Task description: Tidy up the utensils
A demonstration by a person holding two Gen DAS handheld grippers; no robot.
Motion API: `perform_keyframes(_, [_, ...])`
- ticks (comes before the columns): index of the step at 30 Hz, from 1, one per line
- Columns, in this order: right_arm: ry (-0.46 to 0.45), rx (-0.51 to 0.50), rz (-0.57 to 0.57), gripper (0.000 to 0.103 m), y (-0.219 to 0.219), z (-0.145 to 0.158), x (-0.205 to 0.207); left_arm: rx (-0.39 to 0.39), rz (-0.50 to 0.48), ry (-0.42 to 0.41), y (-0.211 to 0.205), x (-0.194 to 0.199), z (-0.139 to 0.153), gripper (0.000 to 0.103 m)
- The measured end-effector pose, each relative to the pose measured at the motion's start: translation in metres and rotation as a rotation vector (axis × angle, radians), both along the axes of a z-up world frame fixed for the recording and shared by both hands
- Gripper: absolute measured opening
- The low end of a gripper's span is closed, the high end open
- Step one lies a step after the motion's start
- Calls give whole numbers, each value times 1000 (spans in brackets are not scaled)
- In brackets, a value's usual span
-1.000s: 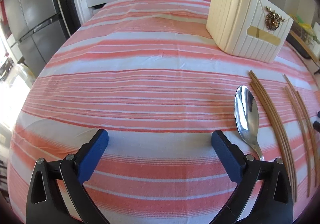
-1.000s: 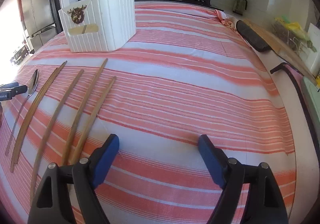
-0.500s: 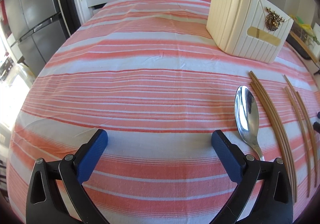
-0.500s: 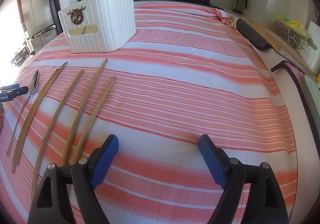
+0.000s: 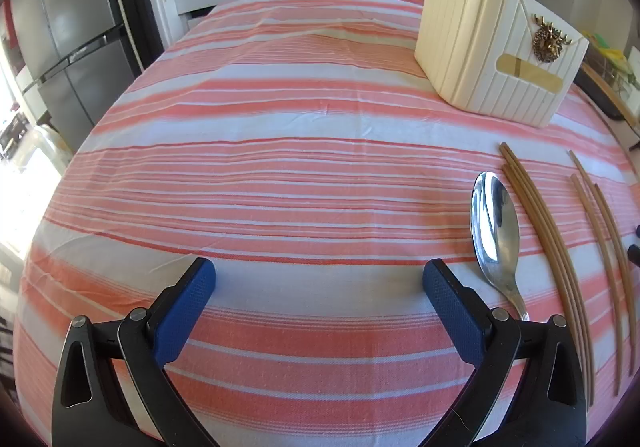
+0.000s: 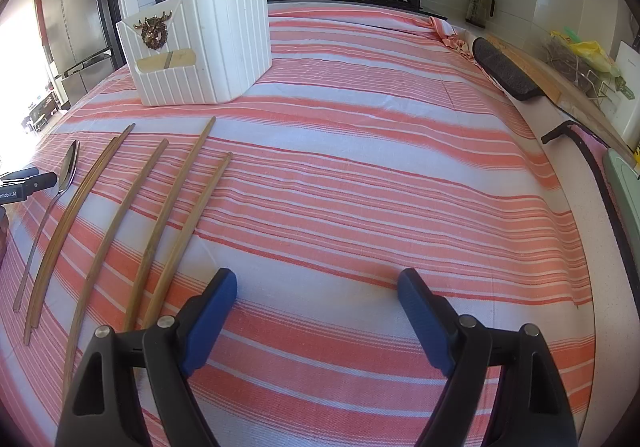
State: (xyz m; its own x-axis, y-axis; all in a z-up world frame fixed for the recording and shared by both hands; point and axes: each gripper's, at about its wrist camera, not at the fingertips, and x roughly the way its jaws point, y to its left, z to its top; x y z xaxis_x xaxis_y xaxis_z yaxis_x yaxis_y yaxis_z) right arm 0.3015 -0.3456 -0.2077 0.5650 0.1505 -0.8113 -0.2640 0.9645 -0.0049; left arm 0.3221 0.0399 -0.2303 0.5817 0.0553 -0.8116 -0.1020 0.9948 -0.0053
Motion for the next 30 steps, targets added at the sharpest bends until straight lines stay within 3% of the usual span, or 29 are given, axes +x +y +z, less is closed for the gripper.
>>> perform_keyframes(30, [-1, 0, -1, 84, 2, 0, -1, 0, 0, -1, 0, 0, 0, 103])
